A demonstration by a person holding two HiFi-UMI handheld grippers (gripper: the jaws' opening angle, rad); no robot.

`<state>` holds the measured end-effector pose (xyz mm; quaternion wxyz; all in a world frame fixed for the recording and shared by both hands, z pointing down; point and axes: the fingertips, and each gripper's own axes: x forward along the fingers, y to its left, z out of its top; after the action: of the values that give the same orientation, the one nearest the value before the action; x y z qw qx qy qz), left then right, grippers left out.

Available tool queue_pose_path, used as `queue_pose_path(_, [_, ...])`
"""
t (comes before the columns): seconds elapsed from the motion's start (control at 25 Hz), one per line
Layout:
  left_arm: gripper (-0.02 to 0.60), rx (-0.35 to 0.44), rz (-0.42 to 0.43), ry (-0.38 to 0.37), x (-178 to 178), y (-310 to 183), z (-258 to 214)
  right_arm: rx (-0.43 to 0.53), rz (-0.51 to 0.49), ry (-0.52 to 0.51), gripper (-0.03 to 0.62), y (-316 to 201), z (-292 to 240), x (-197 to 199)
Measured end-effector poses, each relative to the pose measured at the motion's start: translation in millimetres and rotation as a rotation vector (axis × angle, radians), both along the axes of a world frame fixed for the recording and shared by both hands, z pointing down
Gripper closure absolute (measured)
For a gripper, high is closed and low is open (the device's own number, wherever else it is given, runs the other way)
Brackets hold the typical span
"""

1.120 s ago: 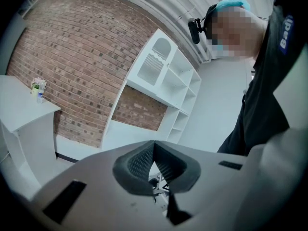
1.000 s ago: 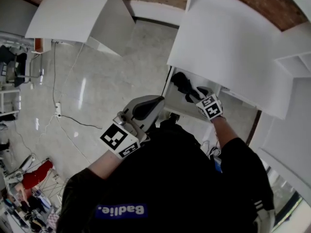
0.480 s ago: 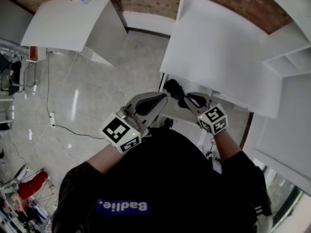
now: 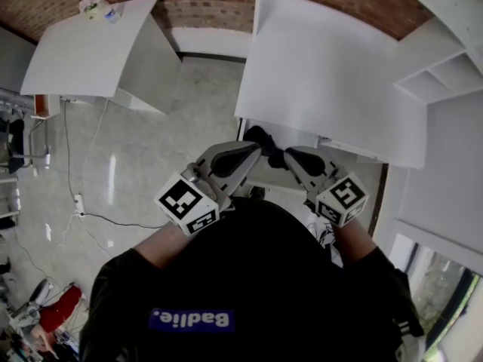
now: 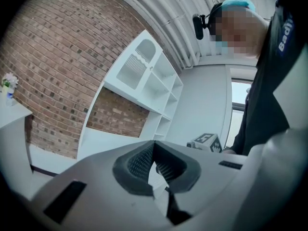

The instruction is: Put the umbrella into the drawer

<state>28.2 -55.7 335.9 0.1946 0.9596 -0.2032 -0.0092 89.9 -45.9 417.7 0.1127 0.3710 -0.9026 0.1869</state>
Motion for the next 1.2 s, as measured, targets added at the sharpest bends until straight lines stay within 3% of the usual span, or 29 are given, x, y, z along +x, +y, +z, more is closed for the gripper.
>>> queue_pose_path(0.36, [0.58, 0.01, 0.037, -0.012, 6.0, -1.0, -2.2, 0.02, -0.006, -0.105, 0.565, 13.4, -30.0, -5.3])
queue_pose_path(1.2, [0.58, 0.017, 0.002, -0.022, -13.6, 5.4, -0.2, 0.038, -0.045, -0.13, 0.565, 11.9, -39.3, -30.0])
